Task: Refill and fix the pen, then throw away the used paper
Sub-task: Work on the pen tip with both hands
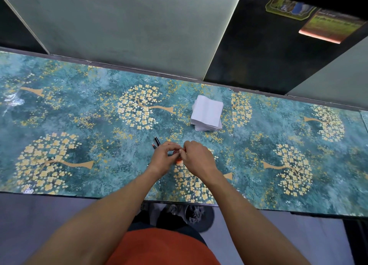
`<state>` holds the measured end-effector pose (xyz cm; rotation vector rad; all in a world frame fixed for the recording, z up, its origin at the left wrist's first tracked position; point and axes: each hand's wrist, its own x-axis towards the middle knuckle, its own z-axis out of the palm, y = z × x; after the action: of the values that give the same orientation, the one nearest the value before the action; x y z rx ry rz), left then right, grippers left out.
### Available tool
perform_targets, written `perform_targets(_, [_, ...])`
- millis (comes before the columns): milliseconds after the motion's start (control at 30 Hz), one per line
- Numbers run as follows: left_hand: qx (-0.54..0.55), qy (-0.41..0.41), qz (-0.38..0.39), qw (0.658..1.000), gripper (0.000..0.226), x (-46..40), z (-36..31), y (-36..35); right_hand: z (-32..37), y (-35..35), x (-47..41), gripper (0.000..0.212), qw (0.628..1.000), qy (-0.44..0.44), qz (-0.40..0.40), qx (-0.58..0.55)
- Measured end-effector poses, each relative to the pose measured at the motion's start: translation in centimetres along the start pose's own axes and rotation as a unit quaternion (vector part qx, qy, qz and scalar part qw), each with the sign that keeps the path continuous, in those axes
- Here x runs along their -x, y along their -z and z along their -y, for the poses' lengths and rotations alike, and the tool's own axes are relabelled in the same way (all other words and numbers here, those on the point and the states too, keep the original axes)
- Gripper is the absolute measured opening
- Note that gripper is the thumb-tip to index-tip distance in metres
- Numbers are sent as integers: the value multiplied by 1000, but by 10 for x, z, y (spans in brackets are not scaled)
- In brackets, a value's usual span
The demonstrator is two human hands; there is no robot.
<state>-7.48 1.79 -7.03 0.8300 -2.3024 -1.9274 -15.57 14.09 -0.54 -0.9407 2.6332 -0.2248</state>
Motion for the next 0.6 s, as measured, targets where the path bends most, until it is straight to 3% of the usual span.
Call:
perform_targets(200, [-3, 0, 4, 1000, 17, -1, 1, 1, 1, 3, -1, 22, 999, 25, -2, 35])
perform_targets(600, [-13, -3, 9, 1000, 15, -2, 2, 0, 2, -3, 0, 33, 1000, 3, -11, 25])
